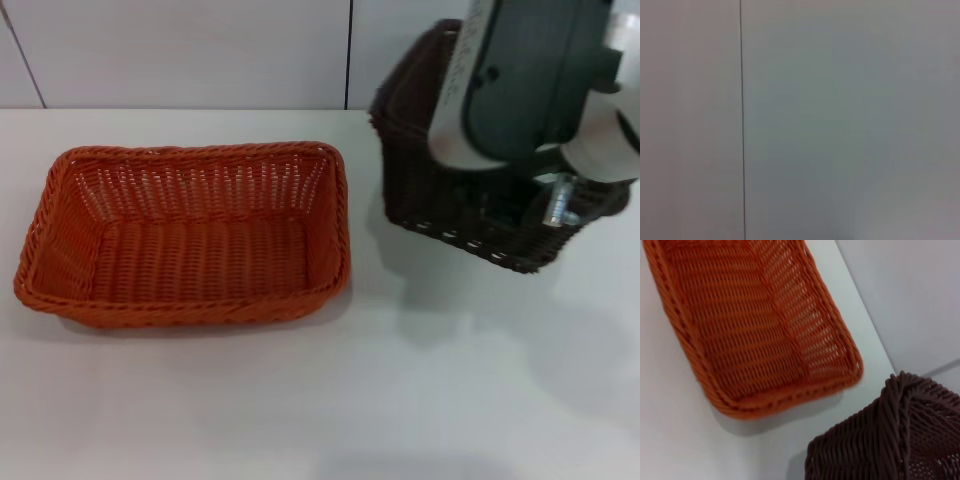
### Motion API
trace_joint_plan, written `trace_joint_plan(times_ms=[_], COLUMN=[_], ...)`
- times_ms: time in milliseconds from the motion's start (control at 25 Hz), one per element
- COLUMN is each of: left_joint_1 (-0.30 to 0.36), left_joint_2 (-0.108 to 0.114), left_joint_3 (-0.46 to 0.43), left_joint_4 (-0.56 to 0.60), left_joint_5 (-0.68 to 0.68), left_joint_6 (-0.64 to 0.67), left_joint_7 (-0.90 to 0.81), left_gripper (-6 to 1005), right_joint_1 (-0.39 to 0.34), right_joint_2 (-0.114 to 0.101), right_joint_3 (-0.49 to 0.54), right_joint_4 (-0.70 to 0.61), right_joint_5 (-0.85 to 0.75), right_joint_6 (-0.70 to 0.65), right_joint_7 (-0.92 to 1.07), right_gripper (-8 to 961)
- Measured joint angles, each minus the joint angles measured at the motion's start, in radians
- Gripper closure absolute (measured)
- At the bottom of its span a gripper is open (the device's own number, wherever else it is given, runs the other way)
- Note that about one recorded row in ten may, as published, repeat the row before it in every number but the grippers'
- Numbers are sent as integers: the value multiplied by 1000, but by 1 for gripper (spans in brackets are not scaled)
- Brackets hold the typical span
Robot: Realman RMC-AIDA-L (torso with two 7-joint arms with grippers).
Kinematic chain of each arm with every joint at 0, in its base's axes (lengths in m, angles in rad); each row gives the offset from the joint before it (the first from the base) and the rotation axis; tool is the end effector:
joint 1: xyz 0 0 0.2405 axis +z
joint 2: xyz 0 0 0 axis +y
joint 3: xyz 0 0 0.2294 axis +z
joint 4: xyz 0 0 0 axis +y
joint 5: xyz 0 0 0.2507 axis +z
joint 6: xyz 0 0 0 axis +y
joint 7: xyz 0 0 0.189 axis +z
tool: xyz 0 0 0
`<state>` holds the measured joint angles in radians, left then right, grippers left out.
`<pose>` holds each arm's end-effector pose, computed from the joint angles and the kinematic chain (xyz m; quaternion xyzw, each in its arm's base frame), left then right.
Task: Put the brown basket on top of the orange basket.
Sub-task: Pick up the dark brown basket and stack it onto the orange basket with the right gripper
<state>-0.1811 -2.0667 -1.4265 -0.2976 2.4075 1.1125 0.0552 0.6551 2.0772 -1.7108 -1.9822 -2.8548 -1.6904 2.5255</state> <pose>-0.4391 0.3167 0.0680 -0.5019 -0.2988 -0.1981 0.7871 0.0098 0.3492 0.0132 -0.9279 -0.0209 -0.2101 0.3073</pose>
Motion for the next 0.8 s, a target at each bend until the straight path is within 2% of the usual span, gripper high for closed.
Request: trace_joint_plan(times_ms=[200,360,600,720,760,800], left_joint_1=[-1,0,-2,-2,-3,-3], left_joint_2=[1,1,-1,-3,-3,-4], left_joint_3=[0,1,1,1,1,1], left_joint_4=[2,9,13,14,14,14], left_joint_5=[-1,-1,-1,-1,-1,-1], left_joint_6=[-1,-2,-3,-4,-4,-5], left_joint_7=[-2,-37,-49,-49,-49,-49], left_gripper=[205,205,205,205,206,206], right_joint_1=[-2,-39,-64,-100,-132,-132], right_joint_2=[0,2,1,1,1,1], right_joint_3=[-84,-203,-257,-280,-301,-301], right_joint_4=[-13,-53,-74,-74,-74,-74], right_joint_5=[-4,-59,-65,-65,-65,-65], right_joint_6=[69,159,207,257,303,303], right_joint_7=[-123,-282,-446,-567,-649,-649], right_gripper=[730,726,721,718,717,717])
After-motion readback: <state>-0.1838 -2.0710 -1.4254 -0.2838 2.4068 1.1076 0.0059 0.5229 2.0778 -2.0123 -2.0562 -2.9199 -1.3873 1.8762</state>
